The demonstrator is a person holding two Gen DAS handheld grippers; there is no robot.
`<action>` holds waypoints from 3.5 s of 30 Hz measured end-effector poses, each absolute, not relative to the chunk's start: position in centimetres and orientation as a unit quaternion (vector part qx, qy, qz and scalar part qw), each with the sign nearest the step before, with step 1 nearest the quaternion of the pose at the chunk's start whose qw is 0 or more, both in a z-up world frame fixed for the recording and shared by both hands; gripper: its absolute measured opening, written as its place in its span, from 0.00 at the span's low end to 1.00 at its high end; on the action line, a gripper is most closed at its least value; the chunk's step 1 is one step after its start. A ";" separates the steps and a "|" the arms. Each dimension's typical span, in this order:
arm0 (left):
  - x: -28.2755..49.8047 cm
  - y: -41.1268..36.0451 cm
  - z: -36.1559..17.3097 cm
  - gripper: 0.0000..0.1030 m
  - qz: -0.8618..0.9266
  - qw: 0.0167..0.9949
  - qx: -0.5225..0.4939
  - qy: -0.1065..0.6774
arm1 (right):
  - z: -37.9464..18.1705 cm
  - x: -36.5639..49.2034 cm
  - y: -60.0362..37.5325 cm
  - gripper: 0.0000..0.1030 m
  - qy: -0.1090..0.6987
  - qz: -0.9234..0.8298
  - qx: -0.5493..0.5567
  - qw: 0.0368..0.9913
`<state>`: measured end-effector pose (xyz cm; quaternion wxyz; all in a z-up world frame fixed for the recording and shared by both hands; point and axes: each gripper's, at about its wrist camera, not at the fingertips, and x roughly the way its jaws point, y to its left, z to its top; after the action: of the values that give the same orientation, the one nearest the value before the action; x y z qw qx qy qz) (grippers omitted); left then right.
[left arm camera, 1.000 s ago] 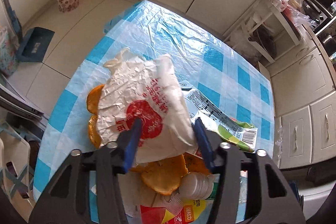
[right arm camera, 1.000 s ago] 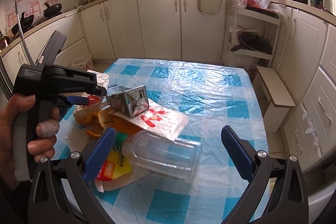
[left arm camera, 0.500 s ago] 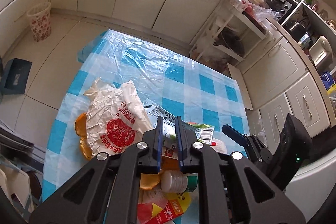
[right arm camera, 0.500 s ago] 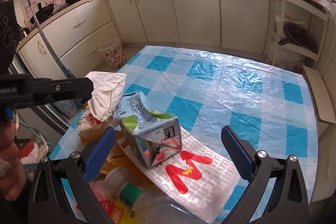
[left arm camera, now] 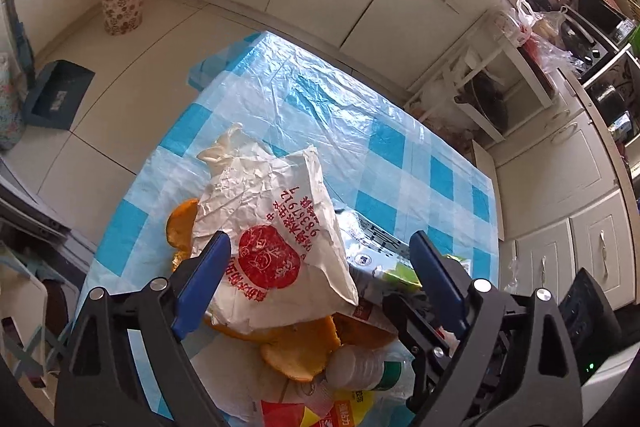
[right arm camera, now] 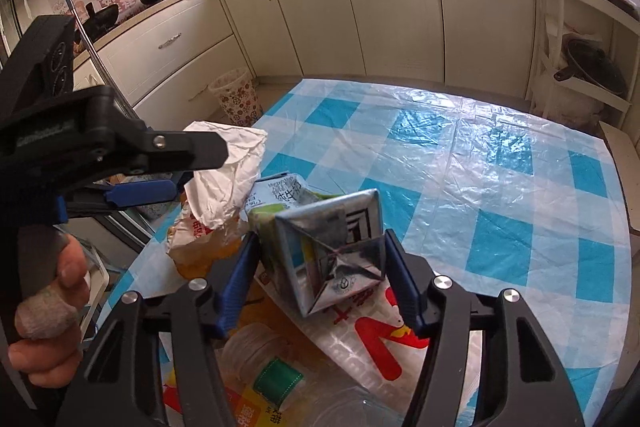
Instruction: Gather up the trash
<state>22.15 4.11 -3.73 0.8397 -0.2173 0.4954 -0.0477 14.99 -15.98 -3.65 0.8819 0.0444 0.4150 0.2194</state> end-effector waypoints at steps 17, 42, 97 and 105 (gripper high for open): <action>22.0 2.6 -2.0 0.05 -0.102 0.846 -0.225 0.471 | -0.7 13.8 -19.7 0.56 0.354 0.177 0.101 0.913; 17.5 -0.2 1.6 0.05 -0.252 0.853 -0.220 0.400 | -2.0 12.6 -32.8 0.73 0.443 0.086 0.091 0.888; 5.6 -17.6 4.2 0.05 -0.448 0.779 -0.155 0.410 | -9.5 -4.1 -48.2 0.60 0.562 -0.124 0.091 0.813; 0.8 -27.7 -1.7 0.05 -0.475 0.727 -0.140 0.476 | 1.9 -8.5 -49.9 0.76 0.331 -0.192 0.156 0.911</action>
<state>0.81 -27.72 -1.73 0.7269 -0.1401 0.4756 -0.4752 -8.53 -49.92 1.89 0.9106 0.1561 0.3312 -0.1919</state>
